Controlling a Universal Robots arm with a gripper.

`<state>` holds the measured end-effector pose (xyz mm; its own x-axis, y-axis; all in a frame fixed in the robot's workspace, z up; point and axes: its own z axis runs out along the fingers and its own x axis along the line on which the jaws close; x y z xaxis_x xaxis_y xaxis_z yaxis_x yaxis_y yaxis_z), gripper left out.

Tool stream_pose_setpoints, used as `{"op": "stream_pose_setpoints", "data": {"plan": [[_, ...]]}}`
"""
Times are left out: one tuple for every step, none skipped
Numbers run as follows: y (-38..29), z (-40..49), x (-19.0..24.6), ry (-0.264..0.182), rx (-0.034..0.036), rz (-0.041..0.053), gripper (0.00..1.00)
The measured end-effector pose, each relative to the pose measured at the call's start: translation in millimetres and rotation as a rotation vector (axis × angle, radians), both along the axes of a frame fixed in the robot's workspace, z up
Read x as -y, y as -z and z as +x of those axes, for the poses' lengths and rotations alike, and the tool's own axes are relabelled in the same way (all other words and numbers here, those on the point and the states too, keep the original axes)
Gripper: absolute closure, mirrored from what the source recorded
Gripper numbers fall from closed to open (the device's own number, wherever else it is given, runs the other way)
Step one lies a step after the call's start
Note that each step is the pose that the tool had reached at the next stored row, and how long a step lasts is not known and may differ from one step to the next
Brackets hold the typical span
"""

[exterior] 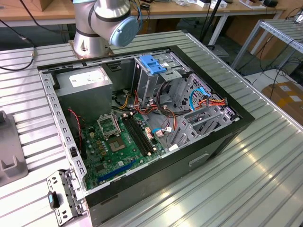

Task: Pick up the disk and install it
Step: 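Pick up the disk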

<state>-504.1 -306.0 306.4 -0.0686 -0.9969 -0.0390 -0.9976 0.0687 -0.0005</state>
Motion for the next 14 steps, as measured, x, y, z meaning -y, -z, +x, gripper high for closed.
{"op": "stream_pose_setpoints", "data": {"plan": [[-0.7,0.0,0.0,0.0,0.0,0.0002,0.62],[-1.5,0.0,0.0,0.0,0.0001,0.0004,0.62],[-2.4,0.0,0.0,0.0,0.0001,0.0006,0.62],[-3.1,0.0,0.0,0.0,0.0001,0.0009,0.62],[-3.7,0.0,0.0,0.0,0.0002,0.0011,0.62],[-4.3,0.0,0.0,0.0,0.0002,0.0013,0.62],[-5.0,0.0,0.0,0.0,0.0002,0.0015,0.62],[-5.5,0.1,-0.5,0.0,0.0001,0.0015,0.62],[-5.7,0.1,-1.5,0.0,0.0,0.0015,0.62],[-5.8,0.0,-2.2,0.0,0.0001,0.0015,0.62],[-5.9,0.0,-2.3,0.0,0.0001,0.0015,0.63],[-6.1,0.0,-2.5,0.0,0.0,0.0016,0.63],[-6.5,0.0,-2.9,0.0,0.0,0.0017,0.63],[-6.9,0.0,-3.3,0.0,0.0,0.0017,0.63]]}}
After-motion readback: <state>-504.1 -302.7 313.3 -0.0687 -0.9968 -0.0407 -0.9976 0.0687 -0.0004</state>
